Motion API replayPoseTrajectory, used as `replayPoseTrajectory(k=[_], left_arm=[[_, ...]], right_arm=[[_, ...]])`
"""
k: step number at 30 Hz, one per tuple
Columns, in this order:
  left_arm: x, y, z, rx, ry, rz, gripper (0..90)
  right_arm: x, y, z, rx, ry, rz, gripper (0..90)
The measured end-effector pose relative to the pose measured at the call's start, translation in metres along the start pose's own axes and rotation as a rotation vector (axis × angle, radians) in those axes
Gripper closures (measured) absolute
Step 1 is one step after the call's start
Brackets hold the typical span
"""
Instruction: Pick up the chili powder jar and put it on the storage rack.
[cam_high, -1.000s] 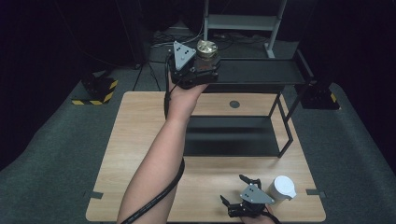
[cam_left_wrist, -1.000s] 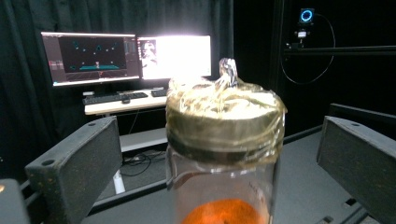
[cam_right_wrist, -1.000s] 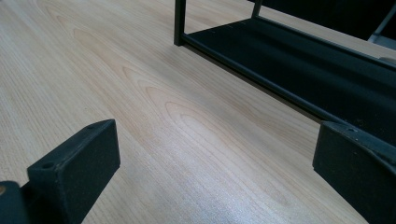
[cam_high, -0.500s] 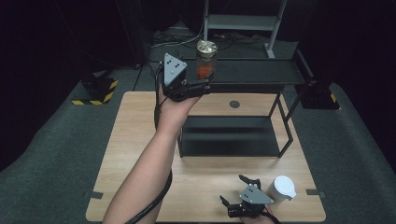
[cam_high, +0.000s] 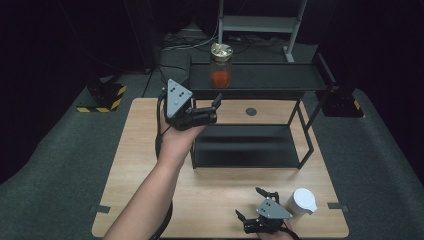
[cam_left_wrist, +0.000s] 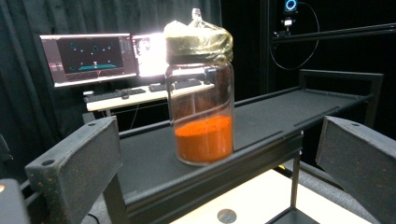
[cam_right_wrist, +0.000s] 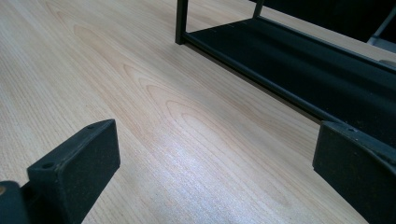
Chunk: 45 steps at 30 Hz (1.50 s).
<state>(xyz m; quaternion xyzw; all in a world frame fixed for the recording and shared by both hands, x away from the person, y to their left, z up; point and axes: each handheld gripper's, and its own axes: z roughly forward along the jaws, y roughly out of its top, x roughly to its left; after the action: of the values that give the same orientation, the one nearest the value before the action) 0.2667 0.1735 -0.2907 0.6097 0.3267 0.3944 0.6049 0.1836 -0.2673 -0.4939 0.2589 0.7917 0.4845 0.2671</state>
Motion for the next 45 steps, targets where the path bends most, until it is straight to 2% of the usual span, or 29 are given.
replayPoseTrajectory(k=[9, 20, 22, 27, 28, 29, 32, 39, 41, 45], left_arm=[[0.003, -0.014, -0.025, 0.003, 0.004, 0.0, 0.3], [0.012, -0.041, -0.054, 0.032, 0.024, -0.027, 0.3], [0.016, -0.051, -0.062, 0.04, 0.036, -0.043, 0.3], [0.02, -0.066, -0.071, 0.067, 0.046, -0.049, 0.2], [0.021, -0.073, -0.076, 0.077, 0.049, -0.053, 0.2], [0.021, -0.073, -0.076, 0.077, 0.049, -0.053, 0.2], [0.024, -0.088, -0.084, 0.099, 0.05, -0.066, 0.2], [0.023, -0.112, -0.094, 0.14, 0.053, -0.089, 0.2], [0.021, -0.124, -0.099, 0.162, 0.051, -0.119, 0.3], [0.018, -0.134, -0.104, 0.184, 0.049, -0.123, 0.2]], right_arm=[[0.001, 0.0, 0.0, 0.002, -0.001, -0.004, 0.0], [0.002, 0.0, 0.0, -0.002, -0.006, -0.014, 0.0], [0.002, 0.0, 0.0, -0.001, -0.005, -0.015, 0.0], [0.002, 0.0, 0.0, 0.0, -0.006, -0.014, 0.0], [0.003, 0.0, 0.0, 0.0, -0.006, -0.014, 0.0], [0.003, 0.0, 0.0, 0.0, -0.006, -0.014, 0.0], [0.003, 0.0, 0.0, -0.001, -0.007, -0.017, 0.0], [0.003, 0.0, 0.0, 0.0, -0.007, -0.019, 0.0], [0.003, 0.0, 0.0, 0.0, -0.008, -0.019, 0.0], [0.004, 0.0, 0.0, 0.0, -0.009, -0.022, 0.0]])
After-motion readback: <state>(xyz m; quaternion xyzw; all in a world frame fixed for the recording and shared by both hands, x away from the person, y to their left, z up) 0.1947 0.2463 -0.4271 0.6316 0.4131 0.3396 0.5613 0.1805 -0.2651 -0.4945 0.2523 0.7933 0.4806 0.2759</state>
